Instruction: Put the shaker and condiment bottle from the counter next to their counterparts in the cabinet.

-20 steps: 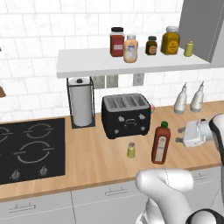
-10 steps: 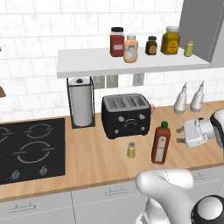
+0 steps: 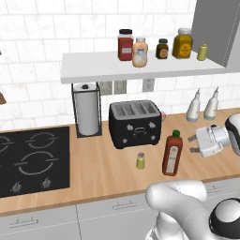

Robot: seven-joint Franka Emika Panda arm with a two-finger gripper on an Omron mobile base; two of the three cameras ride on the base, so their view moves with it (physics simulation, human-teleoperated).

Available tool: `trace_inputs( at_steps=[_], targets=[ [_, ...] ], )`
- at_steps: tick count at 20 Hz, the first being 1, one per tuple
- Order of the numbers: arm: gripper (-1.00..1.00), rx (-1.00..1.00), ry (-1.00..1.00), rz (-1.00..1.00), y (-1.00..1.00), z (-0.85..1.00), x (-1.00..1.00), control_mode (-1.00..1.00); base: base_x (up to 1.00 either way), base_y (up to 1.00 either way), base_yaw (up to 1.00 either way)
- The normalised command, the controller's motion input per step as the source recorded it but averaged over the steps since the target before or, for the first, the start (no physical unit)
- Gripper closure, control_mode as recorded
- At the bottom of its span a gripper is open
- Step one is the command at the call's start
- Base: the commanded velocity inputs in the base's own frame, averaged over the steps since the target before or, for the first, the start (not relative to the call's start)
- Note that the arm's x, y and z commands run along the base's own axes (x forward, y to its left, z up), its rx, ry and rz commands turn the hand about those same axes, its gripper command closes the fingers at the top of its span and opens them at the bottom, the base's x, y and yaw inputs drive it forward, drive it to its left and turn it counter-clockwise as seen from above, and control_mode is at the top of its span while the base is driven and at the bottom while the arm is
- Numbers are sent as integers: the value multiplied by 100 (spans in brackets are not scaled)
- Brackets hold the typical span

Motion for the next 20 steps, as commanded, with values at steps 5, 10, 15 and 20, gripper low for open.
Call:
trace_inputs(
  at_steps=[5, 10, 15, 20],
  targets=[
    [-100, 0, -2, 1, -1, -4, 23, -100, 0, 0, 0],
    [-100, 0, 0, 0, 12, -13, 15, -100, 0, 0, 0],
    [-100, 0, 0, 0, 35, -13, 0, -100, 0, 0, 0],
    [100, 0, 0, 0, 23, -10, 0, -100, 0, 0, 0]
  ],
)
